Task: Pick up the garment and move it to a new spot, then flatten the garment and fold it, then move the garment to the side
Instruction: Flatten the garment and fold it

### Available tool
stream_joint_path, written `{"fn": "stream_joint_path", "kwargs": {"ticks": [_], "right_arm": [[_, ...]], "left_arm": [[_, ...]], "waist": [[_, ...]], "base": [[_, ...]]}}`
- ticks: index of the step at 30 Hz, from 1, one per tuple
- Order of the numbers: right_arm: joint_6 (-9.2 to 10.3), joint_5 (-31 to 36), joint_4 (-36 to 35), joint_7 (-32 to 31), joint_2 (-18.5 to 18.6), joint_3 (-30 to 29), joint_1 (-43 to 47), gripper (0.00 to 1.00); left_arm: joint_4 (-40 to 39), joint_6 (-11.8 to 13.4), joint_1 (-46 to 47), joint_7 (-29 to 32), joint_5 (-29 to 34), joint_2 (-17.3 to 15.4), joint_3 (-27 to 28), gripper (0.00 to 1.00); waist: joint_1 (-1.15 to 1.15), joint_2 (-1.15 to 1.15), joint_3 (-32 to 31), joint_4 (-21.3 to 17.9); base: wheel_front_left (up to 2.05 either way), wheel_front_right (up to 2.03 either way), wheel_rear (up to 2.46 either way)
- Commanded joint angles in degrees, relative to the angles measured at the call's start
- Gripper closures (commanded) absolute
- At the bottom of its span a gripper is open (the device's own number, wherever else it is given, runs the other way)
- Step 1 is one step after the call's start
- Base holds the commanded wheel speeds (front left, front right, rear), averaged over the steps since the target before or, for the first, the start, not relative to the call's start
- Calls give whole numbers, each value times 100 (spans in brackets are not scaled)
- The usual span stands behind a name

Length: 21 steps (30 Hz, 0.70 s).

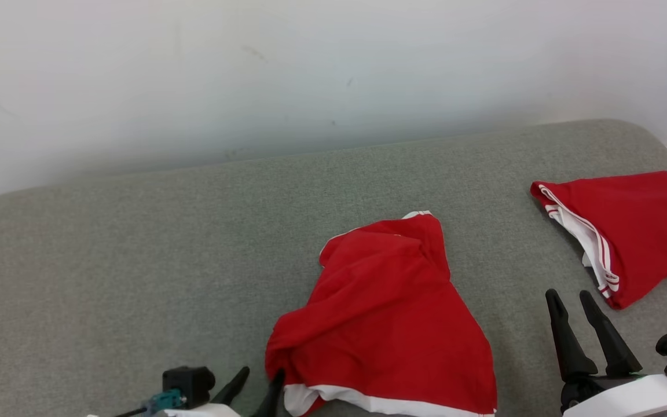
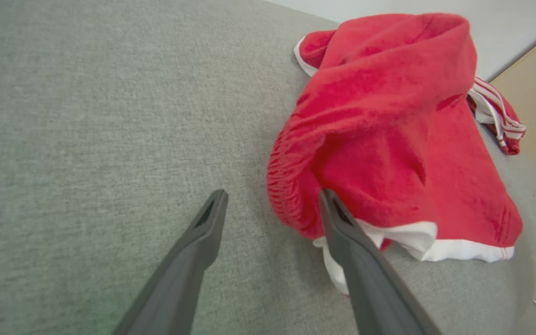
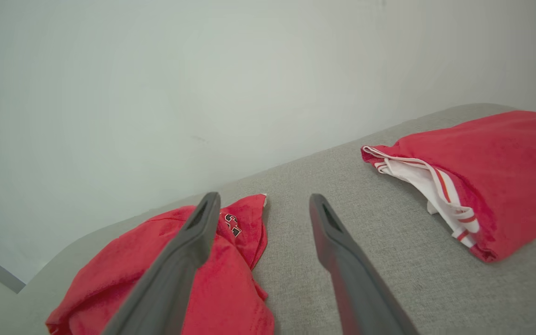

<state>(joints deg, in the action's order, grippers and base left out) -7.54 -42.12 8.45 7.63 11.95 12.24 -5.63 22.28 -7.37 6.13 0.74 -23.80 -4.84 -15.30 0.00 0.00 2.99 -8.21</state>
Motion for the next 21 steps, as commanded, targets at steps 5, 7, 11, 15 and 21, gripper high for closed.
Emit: {"fn": "stream_joint_path", "kwargs": {"ticks": [5,7,11,15,21], "right_arm": [[12,35,35,33,-41,-53,-48,0],[12,31,52,58,-50,-67,-74,0],[12,15,89,101,-59,-96,-82,0],[12,50,146,112,-7,-125,-46,0],[12,161,200,59,58,-93,-106,0]], "left_arm": [[176,-8,278,186,-200,-22,-71,49],[148,-10,371,104,-226,-45,-79,100],[17,49,449,-109,-114,-211,-23,100],[-251,192,516,-365,244,-505,-64,100],[-326,421,454,-771,648,-773,-85,73]], "waist": [[0,0,173,-195],[0,0,213,-223],[0,0,241,-225],[0,0,220,-160],[0,0,205,-79]], "base": [[0,0,0],[0,0,0],[0,0,0],[0,0,0],[0,0,0]]}}
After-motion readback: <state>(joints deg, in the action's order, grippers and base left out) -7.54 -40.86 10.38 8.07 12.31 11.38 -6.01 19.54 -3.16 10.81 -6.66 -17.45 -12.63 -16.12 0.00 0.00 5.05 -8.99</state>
